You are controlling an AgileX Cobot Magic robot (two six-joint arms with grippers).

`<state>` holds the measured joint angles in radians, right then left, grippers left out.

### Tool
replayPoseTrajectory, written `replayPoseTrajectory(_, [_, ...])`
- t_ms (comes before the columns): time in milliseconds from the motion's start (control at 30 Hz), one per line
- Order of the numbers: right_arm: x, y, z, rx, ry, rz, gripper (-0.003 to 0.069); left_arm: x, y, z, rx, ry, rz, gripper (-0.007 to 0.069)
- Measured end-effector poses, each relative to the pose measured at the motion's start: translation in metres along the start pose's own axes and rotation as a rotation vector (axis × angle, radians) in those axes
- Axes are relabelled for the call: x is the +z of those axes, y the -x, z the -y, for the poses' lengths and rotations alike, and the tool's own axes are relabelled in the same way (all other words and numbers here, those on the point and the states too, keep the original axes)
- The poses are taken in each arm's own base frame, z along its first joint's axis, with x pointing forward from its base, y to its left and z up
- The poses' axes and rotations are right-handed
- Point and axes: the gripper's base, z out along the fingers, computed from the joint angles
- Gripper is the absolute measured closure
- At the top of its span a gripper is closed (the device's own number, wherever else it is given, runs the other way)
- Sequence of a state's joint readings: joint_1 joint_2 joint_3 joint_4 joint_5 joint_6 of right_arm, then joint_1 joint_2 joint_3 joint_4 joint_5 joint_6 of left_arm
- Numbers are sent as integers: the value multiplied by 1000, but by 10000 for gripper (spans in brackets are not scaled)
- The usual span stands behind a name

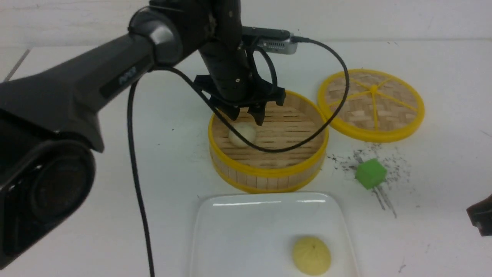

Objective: Put the steamed buns into the plate on the white tablecloth.
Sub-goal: 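Reach into the bamboo steamer and grasp a bun with the left gripper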

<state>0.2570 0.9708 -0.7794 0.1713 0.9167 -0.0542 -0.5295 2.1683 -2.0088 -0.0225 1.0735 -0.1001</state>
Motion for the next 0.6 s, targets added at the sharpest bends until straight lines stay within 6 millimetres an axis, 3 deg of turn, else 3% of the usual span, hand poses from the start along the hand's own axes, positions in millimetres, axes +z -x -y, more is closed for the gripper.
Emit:
replayPoseTrajectory(233, [0, 0, 0, 3, 4, 1, 667, 27, -3, -6, 35, 65, -39, 203])
replayPoseTrajectory(333, [0, 0, -1, 8, 10, 3, 667, 36, -5, -6, 36, 68, -57, 253])
replayPoseTrajectory(433, [0, 0, -1, 10, 12, 4, 664, 38, -5, -6, 35, 67, -66, 419])
replayPoseTrajectory(467, [0, 0, -1, 11, 14, 5, 663, 38, -5, -6, 34, 67, -69, 510])
replayPoseTrajectory(533, [0, 0, -1, 13, 17, 5, 660, 32, -4, -5, 28, 58, -76, 582])
replayPoseTrajectory(600, [0, 0, -1, 13, 16, 5, 659, 25, -4, -4, 22, 51, -89, 594])
